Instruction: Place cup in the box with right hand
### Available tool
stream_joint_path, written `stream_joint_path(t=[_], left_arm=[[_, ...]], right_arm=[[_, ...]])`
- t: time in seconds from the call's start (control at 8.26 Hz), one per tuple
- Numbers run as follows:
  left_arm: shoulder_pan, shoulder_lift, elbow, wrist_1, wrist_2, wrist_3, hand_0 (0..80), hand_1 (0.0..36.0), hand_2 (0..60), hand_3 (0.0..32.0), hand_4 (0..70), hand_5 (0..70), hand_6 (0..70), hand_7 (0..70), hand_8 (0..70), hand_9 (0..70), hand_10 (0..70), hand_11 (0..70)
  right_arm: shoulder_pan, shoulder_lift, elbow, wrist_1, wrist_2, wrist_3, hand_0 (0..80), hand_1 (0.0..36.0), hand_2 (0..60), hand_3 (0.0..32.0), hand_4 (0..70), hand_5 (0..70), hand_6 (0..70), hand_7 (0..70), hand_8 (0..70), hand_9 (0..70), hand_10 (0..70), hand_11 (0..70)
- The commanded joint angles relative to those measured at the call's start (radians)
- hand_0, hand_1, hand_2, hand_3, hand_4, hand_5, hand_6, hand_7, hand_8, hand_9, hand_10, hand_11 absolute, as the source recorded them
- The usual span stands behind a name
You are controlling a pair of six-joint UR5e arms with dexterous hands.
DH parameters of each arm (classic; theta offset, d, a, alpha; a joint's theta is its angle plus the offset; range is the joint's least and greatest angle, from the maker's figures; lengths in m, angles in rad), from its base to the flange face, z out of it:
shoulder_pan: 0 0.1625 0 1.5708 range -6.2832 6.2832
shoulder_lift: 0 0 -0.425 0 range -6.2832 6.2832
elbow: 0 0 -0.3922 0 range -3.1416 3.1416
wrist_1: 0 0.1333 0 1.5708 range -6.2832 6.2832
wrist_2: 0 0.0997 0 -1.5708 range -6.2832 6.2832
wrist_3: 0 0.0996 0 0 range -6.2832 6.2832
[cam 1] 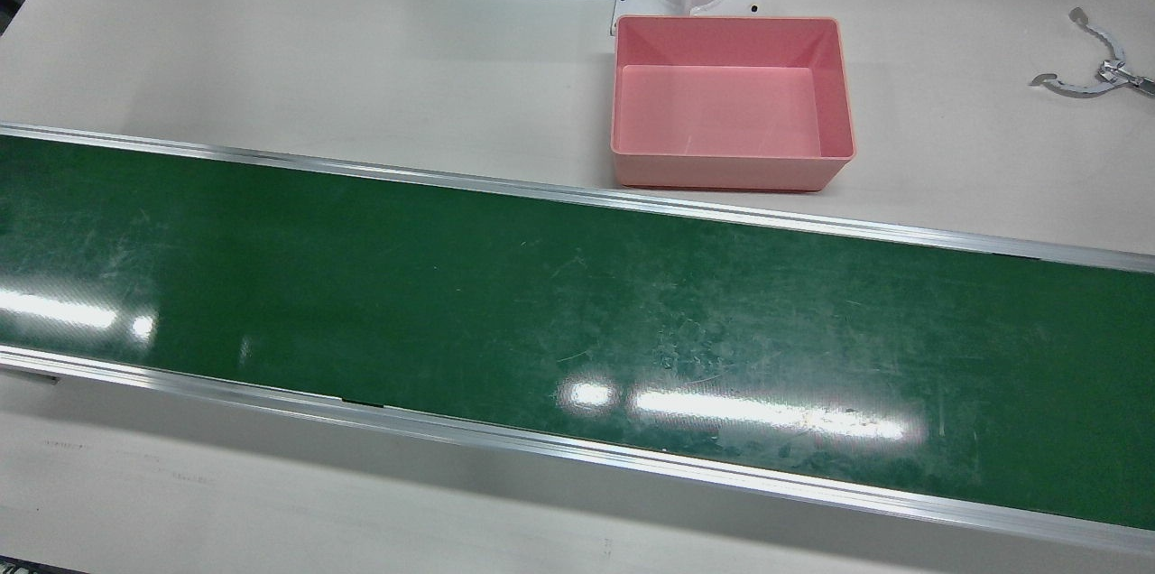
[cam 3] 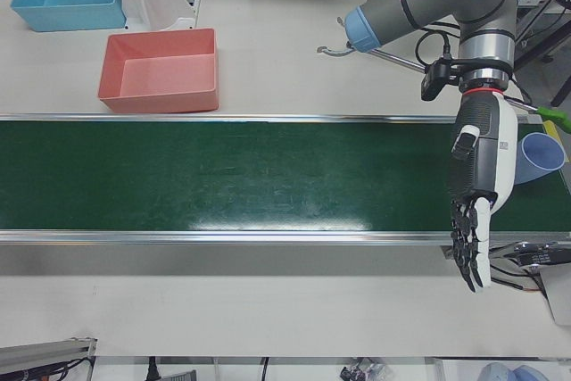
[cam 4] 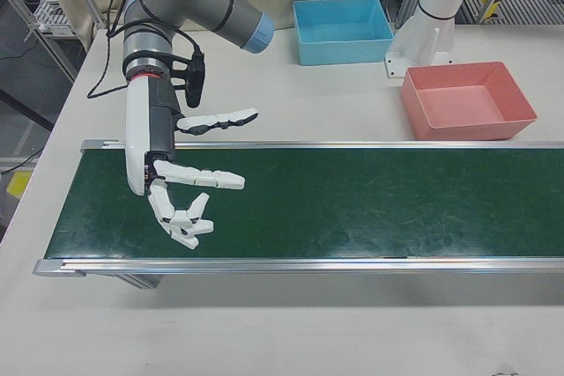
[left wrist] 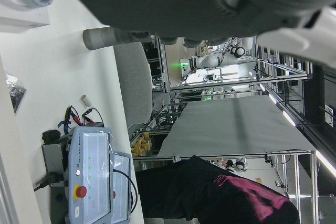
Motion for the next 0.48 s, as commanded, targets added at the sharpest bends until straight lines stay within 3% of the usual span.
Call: stream_joint_path(t=[0.0,0.36], left_arm=[[0.0,-0.001,0.0,0.0,0.0,0.0,0.0,0.0,0.0,0.0,0.0,0.0,0.0,0.0,0.0,0.0,0.0,0.0],[0.0,0.001,0.0,0.0,0.0,0.0,0.0,0.0,0.0,0.0,0.0,0.0,0.0,0.0,0.0,0.0,0.0,0.0]], right_arm=[[0.0,0.0,0.001,0.0,0.0,0.0,55.9,10.4,0.0,0.0,48.7,6.6,20.0,70.0,17.9,38.2,13.7,21.1],[0.0,0.0,-0.001,0.0,0.0,0.0,55.8,10.3,0.0,0.0,48.8,6.6,20.1,70.0,18.2,38.7,13.8,21.2]])
